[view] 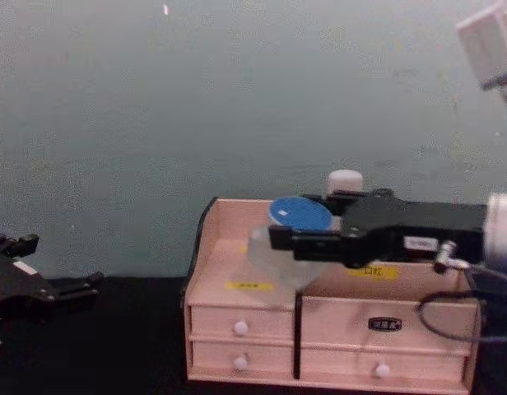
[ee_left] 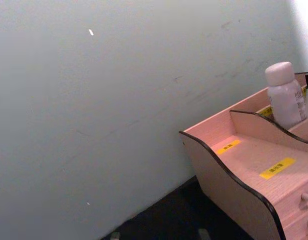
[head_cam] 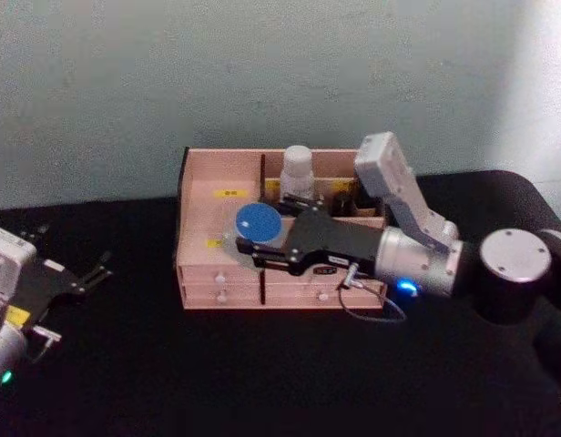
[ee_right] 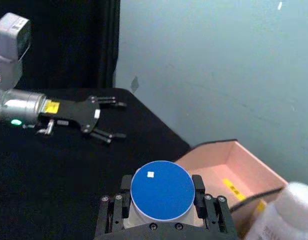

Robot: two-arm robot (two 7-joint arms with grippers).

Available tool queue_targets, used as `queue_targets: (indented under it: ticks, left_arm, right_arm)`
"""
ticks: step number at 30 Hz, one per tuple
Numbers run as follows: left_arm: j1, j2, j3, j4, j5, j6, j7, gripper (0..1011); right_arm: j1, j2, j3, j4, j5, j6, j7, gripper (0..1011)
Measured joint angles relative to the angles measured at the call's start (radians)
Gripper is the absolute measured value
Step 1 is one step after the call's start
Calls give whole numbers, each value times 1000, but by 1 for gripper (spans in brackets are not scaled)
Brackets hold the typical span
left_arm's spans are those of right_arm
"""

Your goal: Pick up the facial cleanser and watermelon frost from the table and place them into the tiered storage box.

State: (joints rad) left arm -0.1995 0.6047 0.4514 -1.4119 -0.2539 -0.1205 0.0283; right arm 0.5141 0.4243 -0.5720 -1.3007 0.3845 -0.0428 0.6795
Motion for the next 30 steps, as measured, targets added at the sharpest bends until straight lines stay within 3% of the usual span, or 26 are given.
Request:
queue_targets:
  ticks: [16, 30]
  left_arm:
    - [0, 0, 0, 0, 0, 0, 0, 1002]
    - [0, 0, 0, 0, 0, 0, 0, 1001]
  right_arm:
    - [138, -130, -28, 210, -45, -6, -29, 717]
    - [215, -219, -36, 379, -96, -7, -53, 717]
